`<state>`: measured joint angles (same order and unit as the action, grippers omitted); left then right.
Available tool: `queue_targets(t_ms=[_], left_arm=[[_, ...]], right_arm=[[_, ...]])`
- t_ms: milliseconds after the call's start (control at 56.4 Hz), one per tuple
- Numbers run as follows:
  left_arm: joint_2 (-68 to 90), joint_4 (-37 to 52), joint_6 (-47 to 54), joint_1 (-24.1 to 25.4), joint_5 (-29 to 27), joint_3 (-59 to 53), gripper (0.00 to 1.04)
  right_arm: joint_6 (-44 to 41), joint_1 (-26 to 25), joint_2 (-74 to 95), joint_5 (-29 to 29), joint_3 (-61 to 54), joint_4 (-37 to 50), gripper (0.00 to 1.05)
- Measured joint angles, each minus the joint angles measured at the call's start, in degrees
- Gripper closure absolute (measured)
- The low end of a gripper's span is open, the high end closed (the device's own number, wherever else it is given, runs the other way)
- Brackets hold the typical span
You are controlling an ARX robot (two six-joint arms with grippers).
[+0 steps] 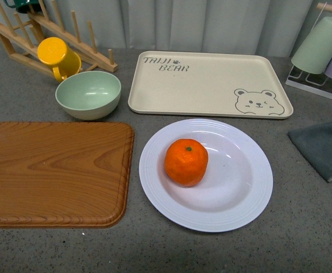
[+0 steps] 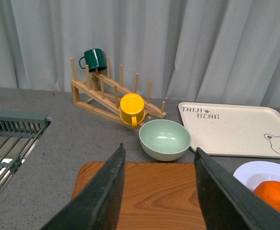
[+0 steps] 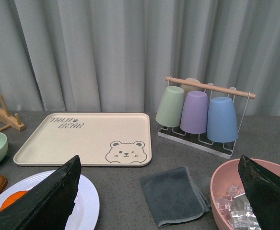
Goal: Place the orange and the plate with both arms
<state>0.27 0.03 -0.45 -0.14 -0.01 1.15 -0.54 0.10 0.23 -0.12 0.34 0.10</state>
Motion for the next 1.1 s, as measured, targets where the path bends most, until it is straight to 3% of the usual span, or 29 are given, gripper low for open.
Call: queue_targets(t_ms=[319, 407, 514, 797, 957, 1098], left_arm=[[0.0, 0.0, 0.0, 0.0, 0.0, 0.0, 0.05], [0.0, 0.0, 0.1, 0.0, 0.0, 0.0, 0.07], [0.0, 0.0, 0.1, 0.0, 0.0, 0.0, 0.06], [0.0, 0.0, 0.1, 0.0, 0.0, 0.0, 0.06], [0.0, 0.0, 0.2, 0.0, 0.0, 0.0, 0.06], [0.0, 0.0, 0.2, 0.0, 0.0, 0.0, 0.06]], right_arm=[[0.0, 0.0, 0.1, 0.2, 0.0, -0.1, 0.09], [-1.6, 1.3, 6.5, 5.7, 3.5, -8.7, 0.09], [-2.2, 1.4, 17.5, 4.0, 3.8, -4.1, 0.09], [6.5, -3.5, 59.8, -9.6, 12.0, 22.0, 0.09], [18.1, -5.2, 86.6, -18.2, 19.9, 27.5, 0.09], [24.9, -4.0, 99.5, -22.8, 24.3, 30.4, 0.09]])
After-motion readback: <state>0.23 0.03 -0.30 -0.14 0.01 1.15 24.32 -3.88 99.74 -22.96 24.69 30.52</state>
